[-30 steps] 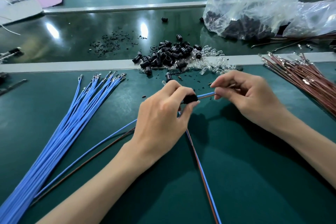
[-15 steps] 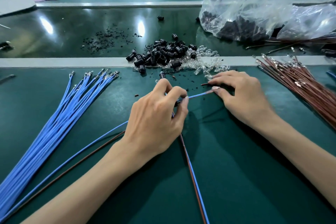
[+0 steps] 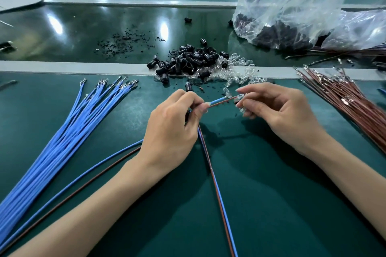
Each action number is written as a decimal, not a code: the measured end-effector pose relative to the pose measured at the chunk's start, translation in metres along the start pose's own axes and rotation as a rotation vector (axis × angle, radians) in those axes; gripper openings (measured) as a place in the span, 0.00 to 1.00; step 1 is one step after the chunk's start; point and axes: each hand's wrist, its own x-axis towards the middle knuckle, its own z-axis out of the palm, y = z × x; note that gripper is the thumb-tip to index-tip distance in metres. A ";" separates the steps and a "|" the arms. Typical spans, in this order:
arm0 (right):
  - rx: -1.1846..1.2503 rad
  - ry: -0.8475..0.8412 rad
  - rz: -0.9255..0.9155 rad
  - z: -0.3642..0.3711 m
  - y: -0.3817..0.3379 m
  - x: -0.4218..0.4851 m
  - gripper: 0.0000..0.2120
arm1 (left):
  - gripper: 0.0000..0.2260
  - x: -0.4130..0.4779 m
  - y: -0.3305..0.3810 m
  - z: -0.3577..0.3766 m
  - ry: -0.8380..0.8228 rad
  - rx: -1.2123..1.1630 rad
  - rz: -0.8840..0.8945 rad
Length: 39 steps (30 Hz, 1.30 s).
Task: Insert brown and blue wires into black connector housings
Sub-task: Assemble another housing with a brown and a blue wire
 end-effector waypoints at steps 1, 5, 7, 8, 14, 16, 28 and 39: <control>0.039 -0.007 0.001 -0.001 0.000 -0.001 0.09 | 0.07 0.000 -0.001 0.000 -0.002 0.003 -0.006; 0.074 0.038 -0.005 0.000 -0.001 -0.001 0.07 | 0.05 -0.001 -0.001 0.000 -0.021 -0.016 0.009; 0.064 0.032 -0.008 0.002 -0.001 -0.001 0.06 | 0.05 -0.001 0.001 0.000 -0.028 -0.040 0.035; 0.059 0.026 -0.010 0.002 -0.001 -0.001 0.05 | 0.06 -0.001 0.001 0.001 -0.037 -0.051 0.048; 0.088 0.011 0.009 0.001 -0.001 -0.001 0.07 | 0.07 -0.003 0.006 0.003 -0.072 -0.046 0.135; 0.080 -0.014 0.042 0.000 0.000 0.000 0.08 | 0.06 -0.003 0.006 0.002 -0.056 -0.025 0.144; 0.057 -0.057 -0.002 0.012 -0.006 -0.006 0.03 | 0.08 -0.005 0.013 -0.001 -0.075 -0.071 0.040; 0.126 -0.163 0.088 0.009 -0.010 -0.003 0.04 | 0.07 -0.002 0.010 -0.002 -0.022 -0.087 0.080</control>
